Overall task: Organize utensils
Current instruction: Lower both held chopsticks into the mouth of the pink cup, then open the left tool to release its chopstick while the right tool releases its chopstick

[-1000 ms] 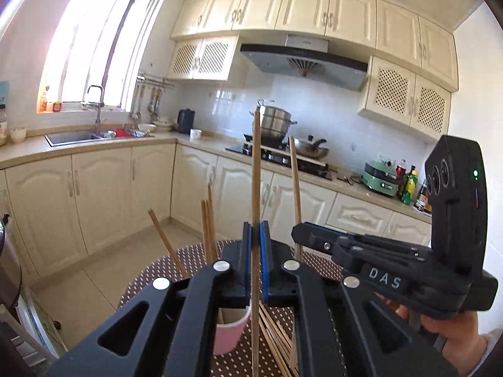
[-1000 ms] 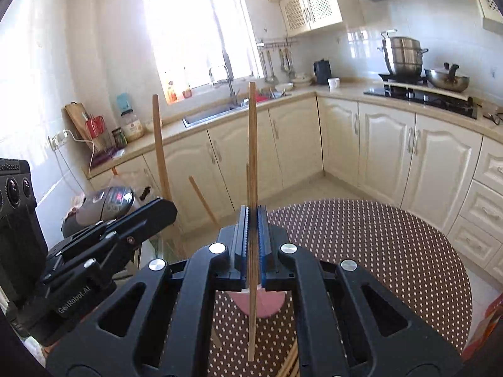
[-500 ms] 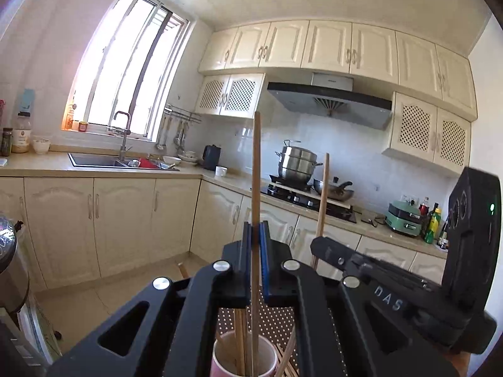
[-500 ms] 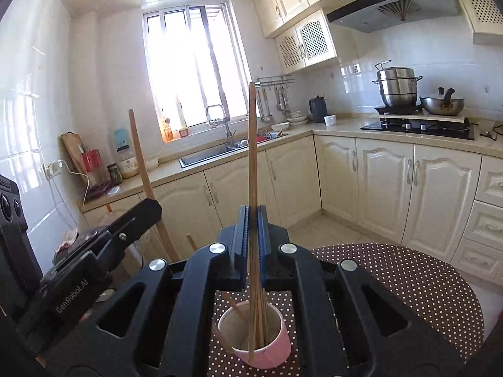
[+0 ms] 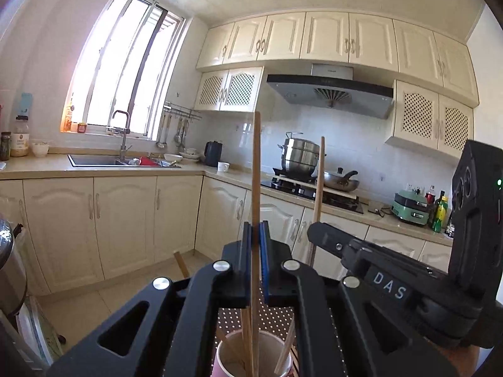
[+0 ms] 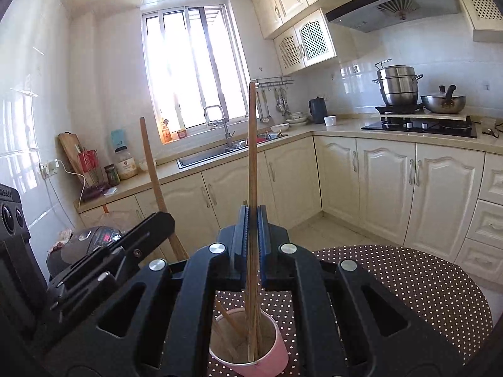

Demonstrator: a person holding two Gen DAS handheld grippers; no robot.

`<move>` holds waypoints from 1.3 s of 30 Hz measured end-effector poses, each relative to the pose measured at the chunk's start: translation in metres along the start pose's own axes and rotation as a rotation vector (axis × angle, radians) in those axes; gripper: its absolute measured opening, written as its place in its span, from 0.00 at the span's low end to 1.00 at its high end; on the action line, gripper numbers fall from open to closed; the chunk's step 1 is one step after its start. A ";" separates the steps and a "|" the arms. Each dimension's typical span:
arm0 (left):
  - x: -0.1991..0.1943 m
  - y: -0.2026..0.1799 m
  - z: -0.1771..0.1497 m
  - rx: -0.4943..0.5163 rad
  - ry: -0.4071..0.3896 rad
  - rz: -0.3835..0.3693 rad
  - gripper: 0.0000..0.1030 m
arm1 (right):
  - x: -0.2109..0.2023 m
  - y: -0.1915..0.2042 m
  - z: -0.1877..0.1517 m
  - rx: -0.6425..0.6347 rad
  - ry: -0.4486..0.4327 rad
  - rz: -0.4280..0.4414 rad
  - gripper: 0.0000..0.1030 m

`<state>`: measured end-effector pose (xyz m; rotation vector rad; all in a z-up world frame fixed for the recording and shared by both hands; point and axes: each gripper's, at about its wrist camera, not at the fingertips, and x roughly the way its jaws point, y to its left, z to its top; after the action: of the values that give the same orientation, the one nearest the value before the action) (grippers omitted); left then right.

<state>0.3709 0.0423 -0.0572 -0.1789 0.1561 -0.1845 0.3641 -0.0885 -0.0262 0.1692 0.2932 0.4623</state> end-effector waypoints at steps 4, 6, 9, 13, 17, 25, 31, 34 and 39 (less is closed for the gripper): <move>0.002 -0.004 -0.010 0.024 0.024 0.007 0.05 | 0.000 -0.005 -0.006 0.006 0.024 -0.001 0.06; 0.001 -0.006 -0.014 0.036 0.031 0.010 0.05 | -0.001 -0.006 -0.010 0.005 0.030 -0.004 0.06; 0.002 -0.006 -0.020 0.043 0.056 0.012 0.05 | -0.003 -0.009 -0.013 0.007 0.043 -0.003 0.06; 0.003 -0.005 -0.028 0.047 0.086 0.010 0.05 | -0.004 -0.009 -0.017 -0.007 0.058 -0.007 0.06; 0.000 -0.008 -0.031 0.064 0.094 0.016 0.06 | -0.006 -0.010 -0.021 -0.015 0.072 -0.010 0.06; -0.005 -0.009 -0.028 0.084 0.099 0.039 0.25 | -0.008 -0.009 -0.028 -0.023 0.091 -0.010 0.06; -0.008 -0.008 -0.028 0.088 0.107 0.052 0.27 | -0.010 -0.009 -0.032 -0.021 0.101 -0.006 0.06; -0.010 -0.008 -0.027 0.091 0.105 0.062 0.28 | -0.011 -0.008 -0.034 -0.020 0.107 -0.007 0.06; -0.014 -0.007 -0.025 0.092 0.106 0.075 0.29 | -0.012 -0.009 -0.037 -0.018 0.119 0.000 0.06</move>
<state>0.3519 0.0342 -0.0783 -0.0713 0.2588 -0.1264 0.3461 -0.0983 -0.0600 0.1240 0.4051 0.4757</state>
